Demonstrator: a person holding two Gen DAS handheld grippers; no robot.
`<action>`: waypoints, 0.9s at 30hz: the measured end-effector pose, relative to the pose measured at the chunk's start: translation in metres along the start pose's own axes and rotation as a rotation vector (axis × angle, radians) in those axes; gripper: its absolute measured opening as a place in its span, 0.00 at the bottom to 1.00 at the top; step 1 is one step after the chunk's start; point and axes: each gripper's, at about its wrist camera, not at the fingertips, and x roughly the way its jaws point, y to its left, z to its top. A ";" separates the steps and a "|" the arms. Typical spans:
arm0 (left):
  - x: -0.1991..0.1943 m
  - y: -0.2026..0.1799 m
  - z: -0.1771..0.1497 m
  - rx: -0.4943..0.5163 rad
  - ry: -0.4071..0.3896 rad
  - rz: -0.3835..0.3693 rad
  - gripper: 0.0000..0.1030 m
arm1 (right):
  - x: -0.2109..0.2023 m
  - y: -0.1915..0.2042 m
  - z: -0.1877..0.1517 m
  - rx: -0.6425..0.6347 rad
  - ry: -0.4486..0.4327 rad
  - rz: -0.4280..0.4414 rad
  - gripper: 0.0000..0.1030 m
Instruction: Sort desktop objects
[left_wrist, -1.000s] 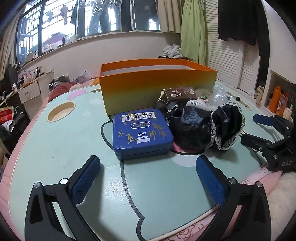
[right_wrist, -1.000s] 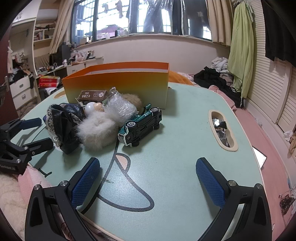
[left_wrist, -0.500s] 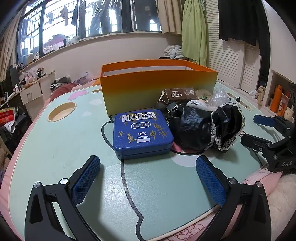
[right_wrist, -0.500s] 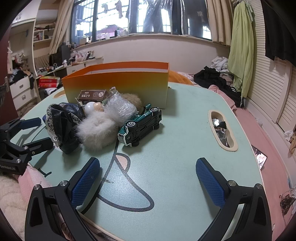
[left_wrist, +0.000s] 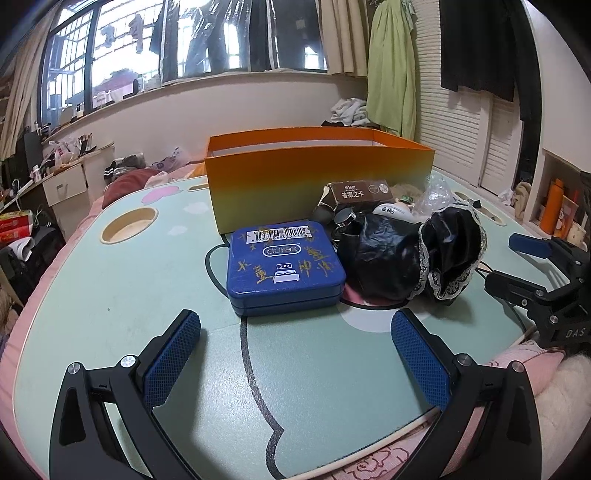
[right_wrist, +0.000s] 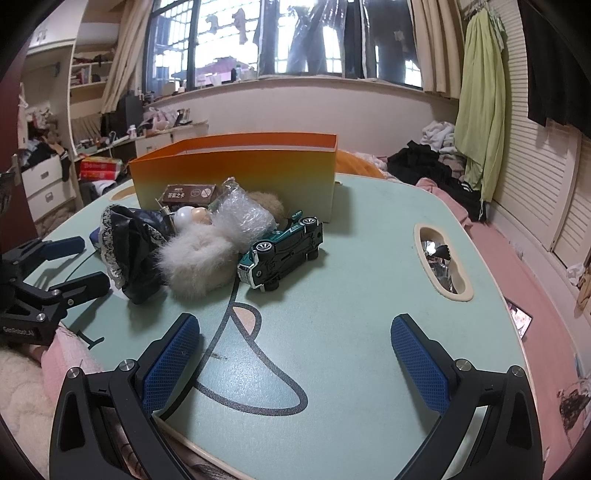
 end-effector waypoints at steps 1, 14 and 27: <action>-0.001 0.000 0.001 -0.004 -0.003 0.001 1.00 | 0.000 -0.001 0.000 -0.001 -0.004 0.001 1.00; 0.000 -0.002 0.001 -0.013 -0.002 -0.001 1.00 | 0.000 0.008 0.004 -0.010 -0.013 -0.001 1.00; 0.002 -0.004 0.002 -0.014 0.000 -0.003 1.00 | 0.001 0.008 0.005 -0.012 -0.008 -0.001 1.00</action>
